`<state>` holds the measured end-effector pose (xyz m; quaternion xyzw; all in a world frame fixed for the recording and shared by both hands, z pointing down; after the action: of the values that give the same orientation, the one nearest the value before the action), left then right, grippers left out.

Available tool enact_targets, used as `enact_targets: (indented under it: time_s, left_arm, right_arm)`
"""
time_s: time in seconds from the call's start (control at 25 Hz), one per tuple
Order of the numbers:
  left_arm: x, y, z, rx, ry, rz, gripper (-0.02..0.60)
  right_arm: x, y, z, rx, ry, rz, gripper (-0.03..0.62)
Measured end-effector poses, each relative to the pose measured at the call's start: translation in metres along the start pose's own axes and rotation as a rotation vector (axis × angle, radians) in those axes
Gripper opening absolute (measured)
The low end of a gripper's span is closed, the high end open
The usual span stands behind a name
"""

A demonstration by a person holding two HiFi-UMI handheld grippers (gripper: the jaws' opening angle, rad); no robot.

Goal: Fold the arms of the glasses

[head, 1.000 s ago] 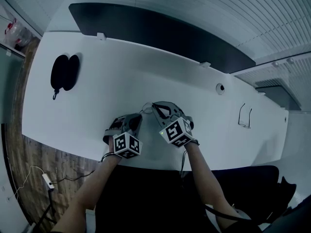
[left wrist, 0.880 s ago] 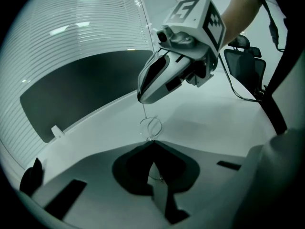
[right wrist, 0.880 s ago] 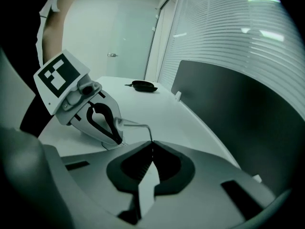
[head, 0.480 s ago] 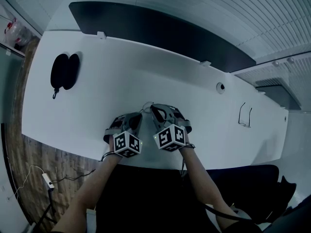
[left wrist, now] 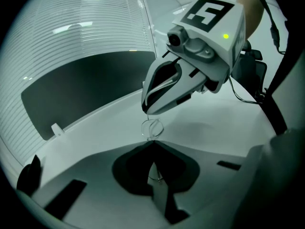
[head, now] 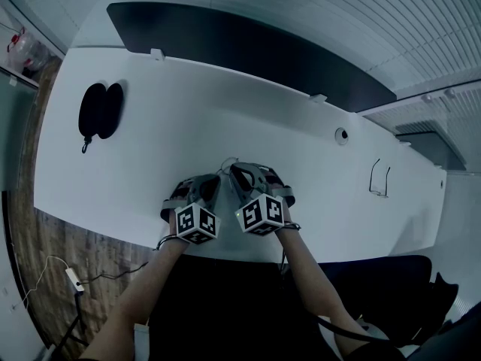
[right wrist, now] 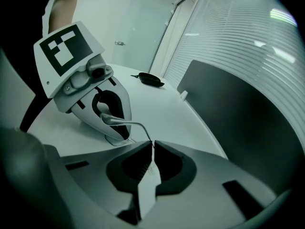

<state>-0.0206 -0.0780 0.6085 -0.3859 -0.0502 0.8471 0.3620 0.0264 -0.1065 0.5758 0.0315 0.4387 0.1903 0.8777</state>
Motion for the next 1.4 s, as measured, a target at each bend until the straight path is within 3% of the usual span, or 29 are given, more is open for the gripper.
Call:
enact_targets:
  time_s: [0.48,0.68,0.84,1.08,1.16,1.2,1.24,1.4]
  left_arm:
    - [0.000,0.000,-0.001,0.005,-0.004,0.011,0.011]
    - [0.002,0.002,-0.002,0.011,-0.027,0.002,0.011]
    - [0.009,0.004,-0.002,-0.029,-0.073,0.008,0.011]
    - [0.023,0.005,0.007,-0.062,-0.071,0.023,0.011]
    - [0.029,0.004,0.008,-0.026,-0.067,0.036,0.043]
    - [0.033,0.004,0.010,0.000,-0.064,0.044,0.120]
    - [0.036,0.003,0.012,0.024,-0.060,0.048,0.154]
    - [0.049,0.005,0.016,0.071,-0.085,0.019,0.155]
  right_arm:
    - [-0.020,0.015,0.004,0.023,0.041,-0.072,0.050]
    - [-0.024,0.016,0.007,-0.017,0.030,-0.102,0.054]
    - [-0.025,0.017,0.005,-0.020,0.005,-0.119,0.054]
    - [-0.028,0.026,0.002,0.027,0.012,-0.128,0.054]
    - [-0.028,0.023,0.003,0.010,0.007,-0.113,0.054]
    - [-0.027,0.021,0.004,0.001,0.009,-0.107,0.056]
    - [-0.026,0.020,0.005,-0.006,0.012,-0.105,0.057]
    - [-0.028,0.018,0.007,-0.028,0.011,-0.103,0.057]
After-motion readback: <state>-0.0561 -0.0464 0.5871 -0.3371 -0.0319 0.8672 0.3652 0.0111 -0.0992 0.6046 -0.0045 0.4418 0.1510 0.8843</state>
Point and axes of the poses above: the fingertips, and each gripper's own axes: x backward along the fingers, y to its left, z out of its underside, the point moved 3 cm from there along x, backward along the fingers, and after that the axes turned 11 degrees about -z, right-handed, at the moved point
